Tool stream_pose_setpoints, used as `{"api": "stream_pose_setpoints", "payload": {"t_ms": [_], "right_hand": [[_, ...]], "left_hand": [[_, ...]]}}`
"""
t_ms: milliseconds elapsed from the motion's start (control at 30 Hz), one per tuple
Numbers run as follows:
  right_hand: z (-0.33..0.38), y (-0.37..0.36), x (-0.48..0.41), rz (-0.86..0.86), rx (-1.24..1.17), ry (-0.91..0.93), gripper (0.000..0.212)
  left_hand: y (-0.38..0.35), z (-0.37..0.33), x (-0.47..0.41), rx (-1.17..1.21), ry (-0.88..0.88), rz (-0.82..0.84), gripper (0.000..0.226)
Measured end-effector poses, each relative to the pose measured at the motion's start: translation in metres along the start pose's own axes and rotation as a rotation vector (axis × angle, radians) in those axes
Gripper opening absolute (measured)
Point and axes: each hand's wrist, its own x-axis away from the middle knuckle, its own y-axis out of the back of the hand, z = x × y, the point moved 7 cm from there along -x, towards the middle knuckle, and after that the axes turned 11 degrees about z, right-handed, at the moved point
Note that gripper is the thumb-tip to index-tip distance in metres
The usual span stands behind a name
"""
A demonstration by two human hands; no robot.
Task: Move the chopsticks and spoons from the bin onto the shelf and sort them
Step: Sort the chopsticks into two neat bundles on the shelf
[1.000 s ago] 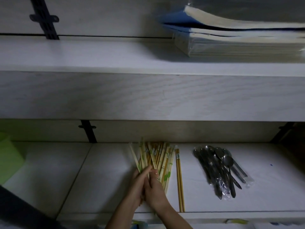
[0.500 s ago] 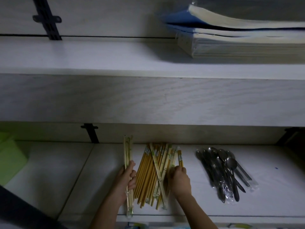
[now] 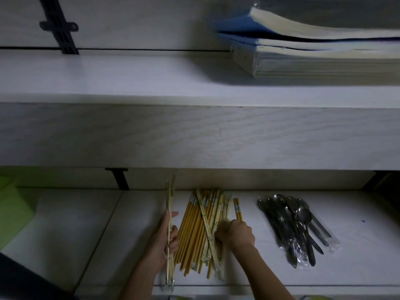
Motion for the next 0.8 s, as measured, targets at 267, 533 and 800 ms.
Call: {"api": "stream_pose_setpoints", "payload": {"t_ms": [267,533,800], "right_hand": [[-0.005,0.006,-0.008,0.04,-0.026,0.016,0.029],[0.026,0.0,0.023,-0.008,-0.26,0.338,0.02],[0.076,-0.047,0.055,0.019,0.031,0.518,0.054]], "left_hand": [[-0.009,0.001,0.007,-0.16,0.011,0.035,0.022],[-0.027,0.009,-0.001,-0.005,0.023,0.023,0.009],[-0.032,0.017,-0.002,0.043,0.003,-0.068,0.039]]}}
